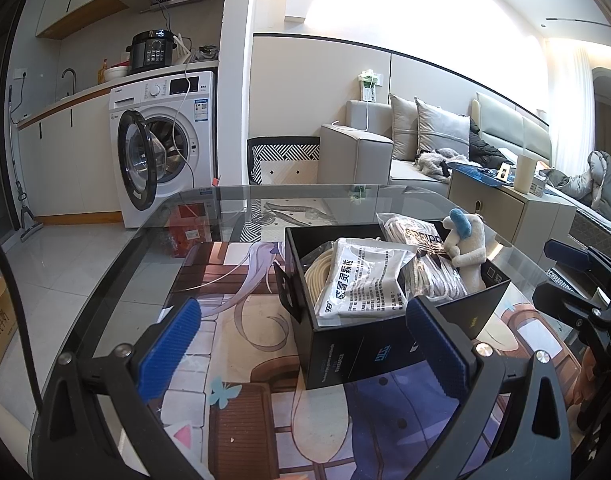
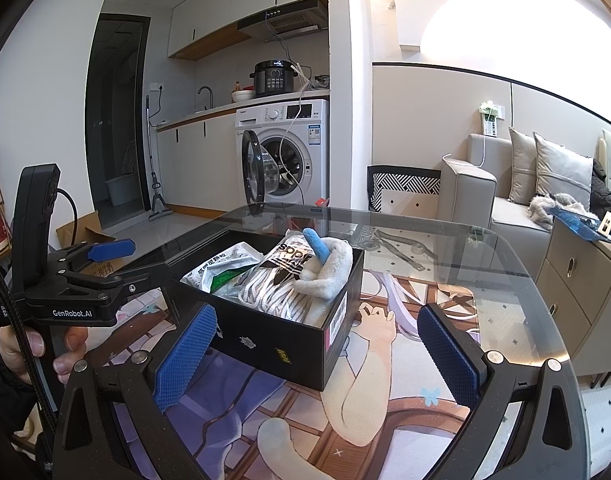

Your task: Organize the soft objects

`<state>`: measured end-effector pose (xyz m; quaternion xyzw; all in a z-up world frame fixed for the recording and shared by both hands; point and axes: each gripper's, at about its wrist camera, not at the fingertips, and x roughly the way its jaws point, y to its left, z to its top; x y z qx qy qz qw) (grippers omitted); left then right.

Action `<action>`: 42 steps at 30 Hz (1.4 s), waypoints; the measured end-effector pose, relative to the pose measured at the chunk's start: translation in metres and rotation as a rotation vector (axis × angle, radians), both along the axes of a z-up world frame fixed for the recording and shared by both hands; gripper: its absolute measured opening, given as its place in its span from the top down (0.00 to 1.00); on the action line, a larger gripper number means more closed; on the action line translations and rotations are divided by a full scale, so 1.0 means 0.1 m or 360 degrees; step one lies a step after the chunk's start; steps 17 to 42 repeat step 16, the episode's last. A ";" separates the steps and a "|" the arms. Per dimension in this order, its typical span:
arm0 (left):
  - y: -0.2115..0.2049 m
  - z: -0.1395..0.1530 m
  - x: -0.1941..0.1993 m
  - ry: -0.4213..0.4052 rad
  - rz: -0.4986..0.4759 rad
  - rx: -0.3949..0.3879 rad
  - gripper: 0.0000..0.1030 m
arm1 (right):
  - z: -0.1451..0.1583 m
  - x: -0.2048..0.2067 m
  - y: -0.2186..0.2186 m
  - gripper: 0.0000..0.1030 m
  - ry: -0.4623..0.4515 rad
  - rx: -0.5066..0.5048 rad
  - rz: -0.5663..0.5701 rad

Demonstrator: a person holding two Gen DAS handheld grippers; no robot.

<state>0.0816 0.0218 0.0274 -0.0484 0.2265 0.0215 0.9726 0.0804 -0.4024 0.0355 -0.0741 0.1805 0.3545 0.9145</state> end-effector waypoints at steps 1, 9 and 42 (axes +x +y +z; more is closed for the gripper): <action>0.00 0.00 0.00 0.0000 0.0001 -0.0001 0.00 | 0.00 0.00 0.00 0.01 0.0000 -0.0001 0.0000; 0.04 0.01 -0.01 -0.0011 0.0002 0.0007 0.00 | 0.00 0.00 0.00 0.01 -0.0001 -0.0001 0.0000; 0.07 0.01 0.00 -0.0021 -0.0003 0.0014 0.00 | 0.00 0.00 0.00 0.01 -0.0001 -0.0002 0.0000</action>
